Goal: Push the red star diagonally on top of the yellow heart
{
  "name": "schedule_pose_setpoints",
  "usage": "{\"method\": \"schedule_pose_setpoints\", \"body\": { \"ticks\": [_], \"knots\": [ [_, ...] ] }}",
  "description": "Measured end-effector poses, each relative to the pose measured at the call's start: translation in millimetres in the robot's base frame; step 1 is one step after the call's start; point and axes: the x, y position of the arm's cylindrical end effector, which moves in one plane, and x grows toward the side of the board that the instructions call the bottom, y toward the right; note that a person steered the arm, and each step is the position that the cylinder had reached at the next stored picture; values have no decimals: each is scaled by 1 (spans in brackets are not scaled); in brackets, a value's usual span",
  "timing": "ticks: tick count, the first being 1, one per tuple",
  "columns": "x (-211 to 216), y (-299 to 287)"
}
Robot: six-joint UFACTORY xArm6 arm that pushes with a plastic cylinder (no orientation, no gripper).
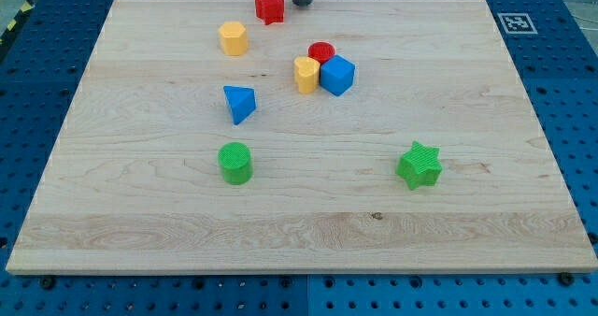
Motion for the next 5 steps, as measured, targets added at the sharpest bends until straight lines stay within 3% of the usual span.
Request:
{"method": "schedule_pose_setpoints", "body": {
  "ticks": [2, 5],
  "knots": [
    [0, -37],
    [15, -40]
  ]
}}
